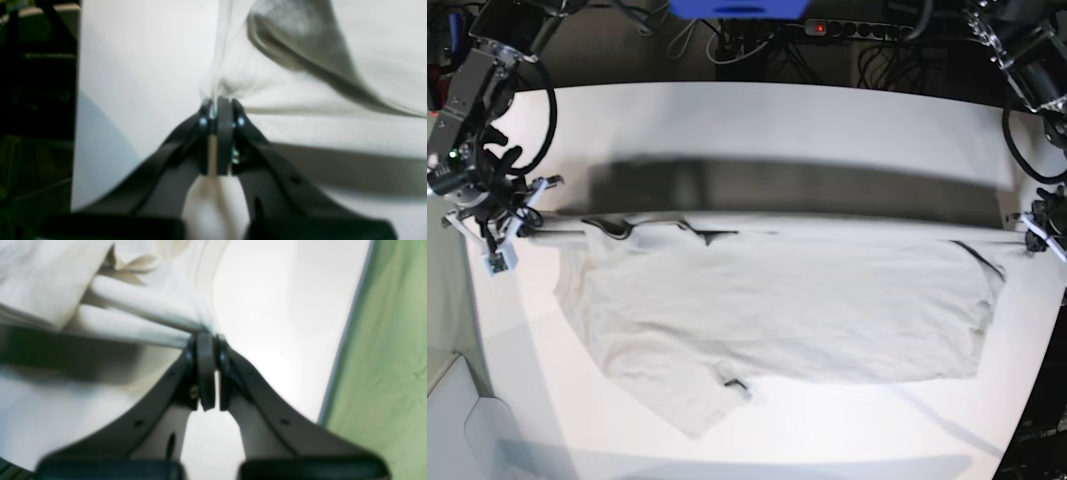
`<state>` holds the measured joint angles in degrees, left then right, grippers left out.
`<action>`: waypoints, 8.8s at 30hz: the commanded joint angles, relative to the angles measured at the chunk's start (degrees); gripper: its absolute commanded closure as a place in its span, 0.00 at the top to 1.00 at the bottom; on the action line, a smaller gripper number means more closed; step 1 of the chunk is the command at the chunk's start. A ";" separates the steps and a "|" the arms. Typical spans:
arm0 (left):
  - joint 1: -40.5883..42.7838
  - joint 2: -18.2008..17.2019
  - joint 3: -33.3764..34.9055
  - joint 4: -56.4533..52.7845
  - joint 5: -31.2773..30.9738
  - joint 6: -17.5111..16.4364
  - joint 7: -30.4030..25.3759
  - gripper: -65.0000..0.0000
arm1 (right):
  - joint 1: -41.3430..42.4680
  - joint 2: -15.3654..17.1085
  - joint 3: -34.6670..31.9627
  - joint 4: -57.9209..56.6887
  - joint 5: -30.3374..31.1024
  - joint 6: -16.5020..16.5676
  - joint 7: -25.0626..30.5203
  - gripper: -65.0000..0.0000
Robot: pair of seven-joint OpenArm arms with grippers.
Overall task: Layout the t-shirt on the table in an organized manner, then fold the t-shirt properly
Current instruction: 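Lift the folded edge and pull it back flat with both grippers, then release the t-shirt edge and raise both grippers, then move both grippers down to the t-shirt's hem side edges, then grasp the t-shirt's side edges with both grippers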
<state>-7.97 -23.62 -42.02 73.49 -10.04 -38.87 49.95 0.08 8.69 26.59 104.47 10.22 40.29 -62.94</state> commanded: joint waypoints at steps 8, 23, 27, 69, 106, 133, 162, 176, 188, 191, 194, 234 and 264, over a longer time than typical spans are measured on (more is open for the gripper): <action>-7.55 -2.63 -0.22 -4.09 0.68 0.50 -0.86 0.00 | 10.34 1.11 -2.02 -4.03 -0.50 -0.29 -3.04 0.00; -3.42 -2.80 0.83 -4.18 0.15 0.50 -0.94 0.00 | 2.43 1.99 -1.67 -3.06 -0.24 -0.29 -2.78 0.00; -0.17 -2.63 0.83 -4.18 -0.90 0.50 -1.21 0.00 | -2.23 1.47 -1.67 1.60 -0.24 -0.29 -1.72 0.00; 23.83 -1.39 -3.65 4.00 -9.17 0.50 -0.86 0.00 | -26.05 1.29 -1.67 5.73 -0.42 -0.29 8.65 0.00; 23.83 -0.25 -4.00 4.00 -8.64 -1.13 -0.86 0.99 | -26.05 1.11 1.32 5.73 -0.50 -0.29 8.12 0.46; 20.41 -0.34 -9.28 14.55 -9.08 -1.13 2.13 0.99 | -19.55 1.55 6.16 5.73 -0.59 -0.29 8.04 0.46; -2.89 2.91 -8.84 4.44 -6.62 -1.13 1.34 0.99 | 26.43 3.05 -10.02 -39.10 -10.97 -0.29 21.40 0.47; -18.36 4.06 -5.41 -8.22 5.60 -1.13 -2.35 0.99 | 39.53 4.72 -12.74 -72.16 -10.97 -0.29 45.93 0.47; -18.10 4.32 -4.71 -9.01 5.25 -1.13 -3.76 0.99 | 38.82 7.44 -12.74 -77.96 -11.05 -0.29 53.05 0.47; -18.01 4.32 -4.79 -8.75 5.25 -1.13 -3.58 0.99 | 38.65 6.56 -13.97 -77.96 -11.05 -0.29 53.05 0.47; -17.57 4.32 -4.88 -8.57 5.25 -1.13 -3.40 0.99 | 38.39 6.30 -19.16 -77.96 -11.05 -0.29 53.05 0.46; -28.65 -5.26 1.98 -47.52 12.72 -1.13 -32.06 0.99 | 35.75 8.76 -24.00 -77.87 -11.05 -0.29 52.87 0.00; -27.95 -1.39 10.94 -54.29 12.64 7.53 -35.76 0.98 | 32.67 10.34 -24.08 -77.61 -10.97 -0.29 53.13 0.00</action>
<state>-34.79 -24.29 -31.16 18.74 2.94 -30.48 13.65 32.45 18.24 2.59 26.96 1.76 40.53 -6.33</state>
